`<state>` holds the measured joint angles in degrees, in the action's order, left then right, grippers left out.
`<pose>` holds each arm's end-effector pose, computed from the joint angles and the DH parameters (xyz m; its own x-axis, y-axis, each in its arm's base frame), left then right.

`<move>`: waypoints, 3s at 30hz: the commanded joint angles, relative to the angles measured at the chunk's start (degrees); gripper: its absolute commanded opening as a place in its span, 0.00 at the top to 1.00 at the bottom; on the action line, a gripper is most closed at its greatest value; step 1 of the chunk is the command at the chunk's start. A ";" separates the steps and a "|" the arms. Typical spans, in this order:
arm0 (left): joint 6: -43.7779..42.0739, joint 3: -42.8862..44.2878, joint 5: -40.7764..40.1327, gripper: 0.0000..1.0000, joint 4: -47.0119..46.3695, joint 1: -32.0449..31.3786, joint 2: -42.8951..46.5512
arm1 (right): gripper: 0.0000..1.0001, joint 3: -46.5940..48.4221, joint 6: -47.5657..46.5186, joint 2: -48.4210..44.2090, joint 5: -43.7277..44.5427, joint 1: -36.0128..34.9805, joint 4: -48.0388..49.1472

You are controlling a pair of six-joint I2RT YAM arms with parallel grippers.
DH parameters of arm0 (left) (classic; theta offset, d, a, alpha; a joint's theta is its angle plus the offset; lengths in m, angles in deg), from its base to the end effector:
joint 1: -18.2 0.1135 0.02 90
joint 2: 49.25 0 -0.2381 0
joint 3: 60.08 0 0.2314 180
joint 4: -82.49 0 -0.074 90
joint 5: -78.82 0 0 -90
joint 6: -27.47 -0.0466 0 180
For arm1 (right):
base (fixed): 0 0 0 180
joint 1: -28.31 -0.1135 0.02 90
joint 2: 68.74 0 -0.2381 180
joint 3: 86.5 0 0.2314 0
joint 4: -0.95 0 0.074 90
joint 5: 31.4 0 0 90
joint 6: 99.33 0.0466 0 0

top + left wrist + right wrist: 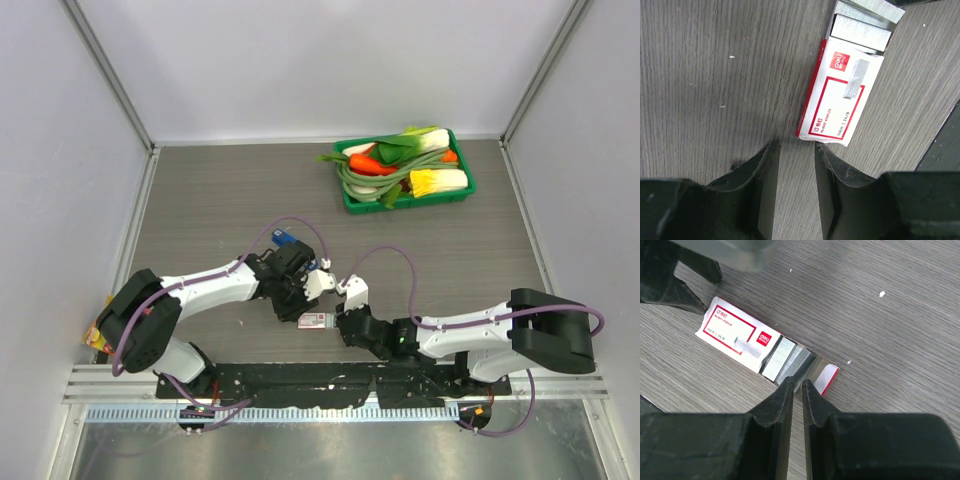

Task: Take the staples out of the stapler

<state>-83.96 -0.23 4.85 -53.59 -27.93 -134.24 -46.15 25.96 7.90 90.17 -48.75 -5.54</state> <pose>0.1648 -0.1900 0.1414 -0.3244 0.8441 -0.4269 0.9451 0.3078 -0.1095 0.0764 0.2235 0.1310 -0.5541 -0.2137 -0.8045 -0.5197 0.8438 0.1338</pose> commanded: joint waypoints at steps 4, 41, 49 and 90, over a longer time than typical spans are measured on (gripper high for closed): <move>-0.45 -0.26 0.67 0.62 -2.16 -0.37 1.58 | 0.82 2.80 -1.71 1.05 0.86 0.15 1.04; -0.89 -1.05 0.23 0.62 -2.69 -0.36 1.85 | 0.84 5.88 -4.35 5.71 -2.22 0.86 3.77; -0.98 -1.05 0.32 0.62 -2.96 -0.37 1.67 | 0.84 6.93 -5.05 6.06 -2.66 0.85 3.33; 0.34 1.06 8.49 0.61 -0.93 9.04 5.71 | 0.82 11.50 -4.09 11.25 1.56 0.68 -7.03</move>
<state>-83.72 -0.82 9.18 -53.09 -19.10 -131.31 -36.48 21.80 18.30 89.78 -47.70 -6.81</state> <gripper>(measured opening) 0.383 0.181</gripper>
